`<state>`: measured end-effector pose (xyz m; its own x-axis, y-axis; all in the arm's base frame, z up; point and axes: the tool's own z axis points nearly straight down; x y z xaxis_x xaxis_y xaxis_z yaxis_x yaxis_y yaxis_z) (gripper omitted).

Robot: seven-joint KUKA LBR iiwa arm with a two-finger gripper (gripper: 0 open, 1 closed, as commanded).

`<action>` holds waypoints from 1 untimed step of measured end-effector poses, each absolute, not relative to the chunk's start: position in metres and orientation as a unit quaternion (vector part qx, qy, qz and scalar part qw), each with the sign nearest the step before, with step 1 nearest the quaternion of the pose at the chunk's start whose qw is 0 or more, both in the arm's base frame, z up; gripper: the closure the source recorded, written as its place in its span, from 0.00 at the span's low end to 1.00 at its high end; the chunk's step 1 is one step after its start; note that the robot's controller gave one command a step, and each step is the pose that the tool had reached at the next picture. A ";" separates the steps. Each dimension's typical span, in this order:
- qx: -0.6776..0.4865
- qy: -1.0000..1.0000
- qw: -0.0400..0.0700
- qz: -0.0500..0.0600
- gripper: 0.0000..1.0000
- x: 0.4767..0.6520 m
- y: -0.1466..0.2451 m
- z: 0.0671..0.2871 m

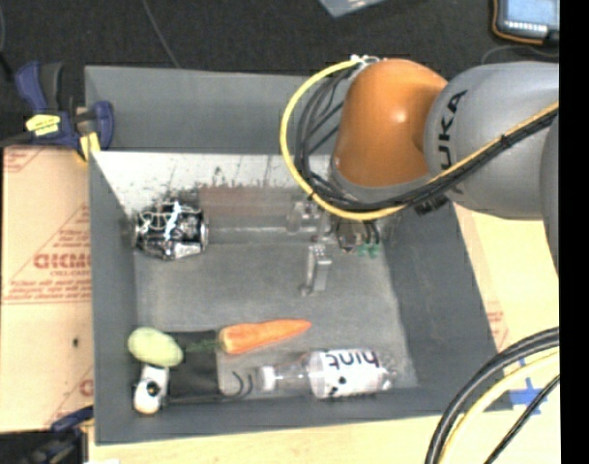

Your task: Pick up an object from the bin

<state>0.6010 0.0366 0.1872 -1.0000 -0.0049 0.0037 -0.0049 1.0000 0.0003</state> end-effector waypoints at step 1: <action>0.002 -1.000 -0.002 0.000 0.00 0.602 0.037 0.192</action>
Offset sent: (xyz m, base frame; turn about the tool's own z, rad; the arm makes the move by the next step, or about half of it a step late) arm -0.0575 0.0514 -0.1172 -0.0903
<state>0.6023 0.0367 0.1922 -1.0000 -0.0043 -0.0041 -0.0043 1.0000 0.0009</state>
